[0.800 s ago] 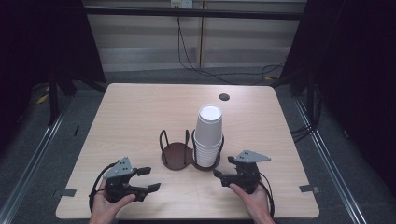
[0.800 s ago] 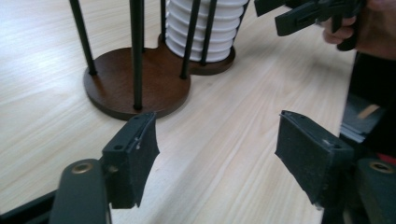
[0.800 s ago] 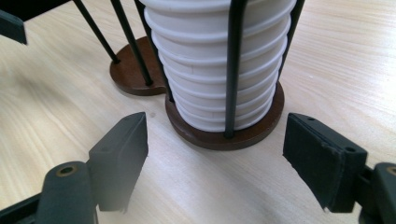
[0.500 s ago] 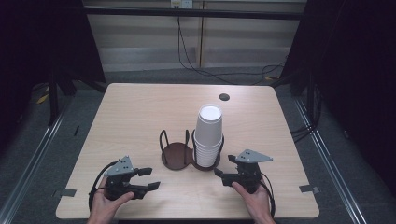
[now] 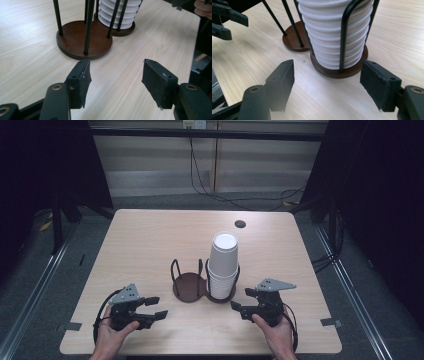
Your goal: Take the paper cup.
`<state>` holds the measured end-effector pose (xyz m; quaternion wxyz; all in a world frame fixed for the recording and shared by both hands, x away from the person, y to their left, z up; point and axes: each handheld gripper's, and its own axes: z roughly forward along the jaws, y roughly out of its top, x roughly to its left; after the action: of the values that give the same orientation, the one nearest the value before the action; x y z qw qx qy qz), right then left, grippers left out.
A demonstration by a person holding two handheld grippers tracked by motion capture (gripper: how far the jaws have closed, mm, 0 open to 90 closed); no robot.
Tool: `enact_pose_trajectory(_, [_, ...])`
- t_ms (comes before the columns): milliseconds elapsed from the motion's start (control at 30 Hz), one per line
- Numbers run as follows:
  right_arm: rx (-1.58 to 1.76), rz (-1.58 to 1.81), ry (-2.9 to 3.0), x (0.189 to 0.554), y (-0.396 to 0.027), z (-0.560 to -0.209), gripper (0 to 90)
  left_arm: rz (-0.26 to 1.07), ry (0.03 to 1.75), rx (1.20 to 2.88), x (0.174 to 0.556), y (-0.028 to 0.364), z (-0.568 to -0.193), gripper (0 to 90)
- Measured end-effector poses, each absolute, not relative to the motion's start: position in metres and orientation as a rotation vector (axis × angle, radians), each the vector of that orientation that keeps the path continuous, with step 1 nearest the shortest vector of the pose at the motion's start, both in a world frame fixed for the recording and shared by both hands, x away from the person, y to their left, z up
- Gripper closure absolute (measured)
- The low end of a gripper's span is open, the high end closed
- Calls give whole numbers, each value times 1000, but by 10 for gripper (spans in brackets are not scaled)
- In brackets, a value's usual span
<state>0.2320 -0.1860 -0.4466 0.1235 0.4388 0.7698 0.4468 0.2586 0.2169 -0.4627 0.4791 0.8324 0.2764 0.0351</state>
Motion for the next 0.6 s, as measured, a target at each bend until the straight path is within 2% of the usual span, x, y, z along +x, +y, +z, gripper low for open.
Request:
enact_pose_trajectory(67, [1283,1309,2248,233,-187,-445,251,76,656,2027,259,218,-462,388])
enact_pose_trajectory(200, [1232,1323,2296,235,-187,-439,228,19,642,1992,261,223,-462,275])
enact_pose_trajectory(433, [1174,1377,2349,236,-190,-430,159,24,642,1990,260,225,-462,210])
enact_pose_trajectory(500, [1159,1400,2362,237,-191,-426,155,32,639,2001,261,225,-463,152])
enact_pose_trajectory(600, [1152,1416,2346,239,-192,-419,159,23,641,2017,260,222,-465,169])
